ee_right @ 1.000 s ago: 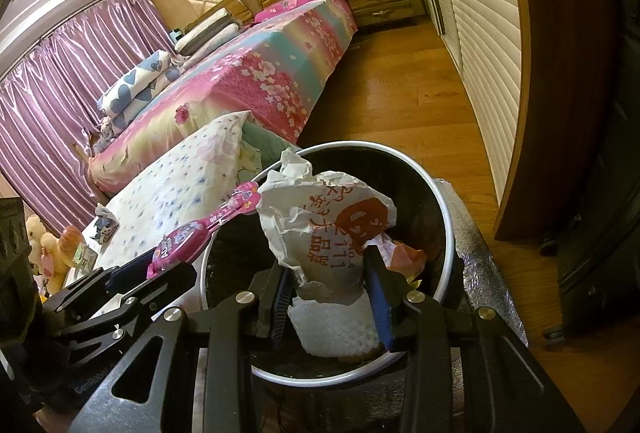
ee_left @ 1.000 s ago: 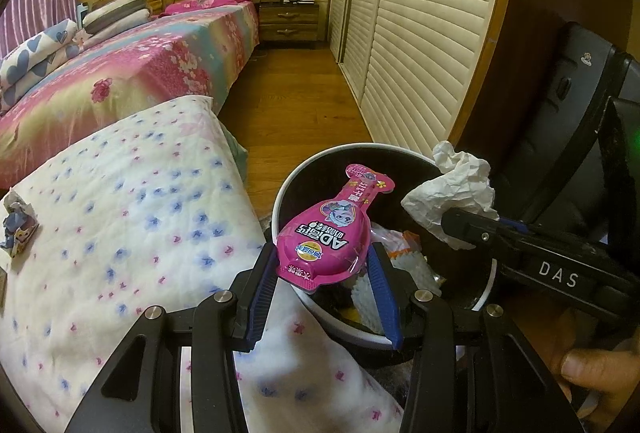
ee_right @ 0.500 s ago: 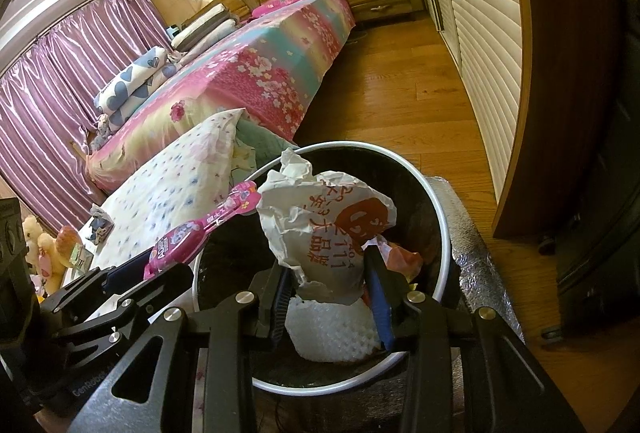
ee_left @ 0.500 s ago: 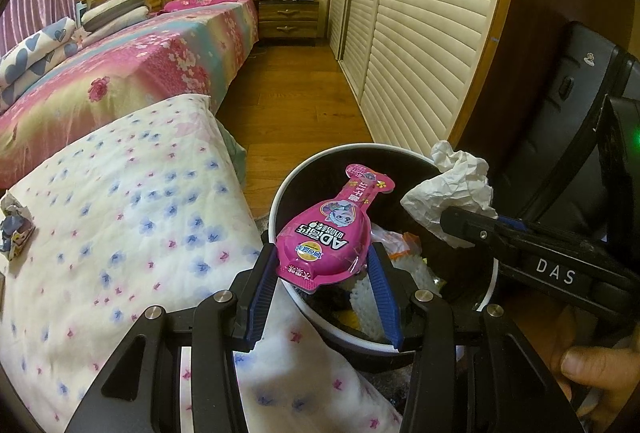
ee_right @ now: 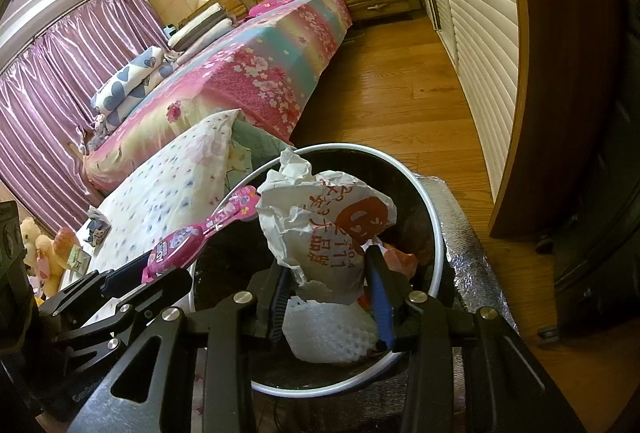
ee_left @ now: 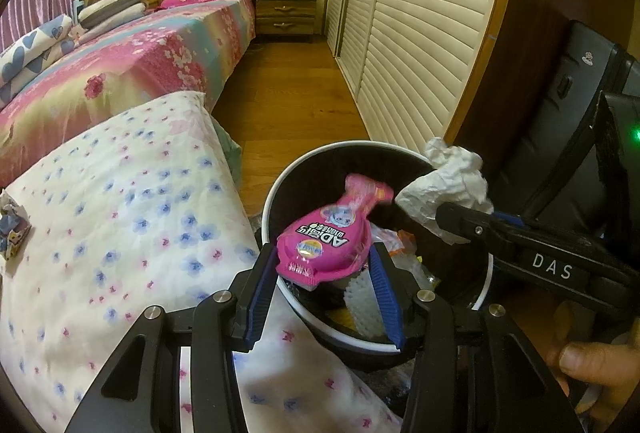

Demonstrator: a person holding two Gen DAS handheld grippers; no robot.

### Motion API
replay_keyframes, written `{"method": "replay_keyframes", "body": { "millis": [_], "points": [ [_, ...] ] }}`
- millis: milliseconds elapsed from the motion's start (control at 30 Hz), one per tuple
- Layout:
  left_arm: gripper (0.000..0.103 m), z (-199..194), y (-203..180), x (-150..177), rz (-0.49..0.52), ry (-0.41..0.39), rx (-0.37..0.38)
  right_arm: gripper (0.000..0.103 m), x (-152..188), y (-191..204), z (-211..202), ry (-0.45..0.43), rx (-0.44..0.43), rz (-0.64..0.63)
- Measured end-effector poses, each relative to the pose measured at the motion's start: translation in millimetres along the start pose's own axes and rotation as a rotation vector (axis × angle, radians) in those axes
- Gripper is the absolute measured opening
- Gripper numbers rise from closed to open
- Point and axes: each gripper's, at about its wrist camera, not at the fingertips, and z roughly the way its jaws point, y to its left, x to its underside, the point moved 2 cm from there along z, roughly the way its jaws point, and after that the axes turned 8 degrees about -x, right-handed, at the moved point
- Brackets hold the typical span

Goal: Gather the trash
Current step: 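Carry the pink lollipop pack and white plastic bag over the bin, then open both tools over the bin to drop the pack and bag, then move both tools back over the bed toward the blue wrapper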

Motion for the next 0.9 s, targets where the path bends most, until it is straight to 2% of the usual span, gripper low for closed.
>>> {"method": "replay_keyframes", "body": {
  "millis": [133, 333, 433, 733, 833, 900],
  "points": [
    [0.05, -5.1, 7.0, 2.3, -0.02, 0.001, 0.015, 0.051, -0.2, -1.6, -3.0, -0.004, -0.009, 0.014],
    [0.053, -20.8, 30.6, 15.7, -0.067, -0.017, 0.004, 0.056, 0.9, 10.6, -13.5, -0.036, -0.022, 0.008],
    [0.054, -29.2, 48.8, 27.6, -0.107, -0.015, -0.009, 0.063, 1.9, 23.4, -17.4, -0.051, -0.042, -0.009],
    [0.056, -57.6, 111.8, 61.1, -0.245, -0.018, -0.081, 0.075, 9.0, 77.2, -10.2, -0.047, -0.121, -0.087],
    [0.059, -67.7, 127.9, 70.2, -0.271, -0.025, -0.113, 0.078, 14.6, 94.9, -2.7, -0.029, -0.15, -0.108],
    [0.065, -73.3, 137.5, 75.8, -0.292, -0.021, -0.126, 0.079, 19.2, 108.0, 3.8, -0.009, -0.168, -0.127]
  ]
}}
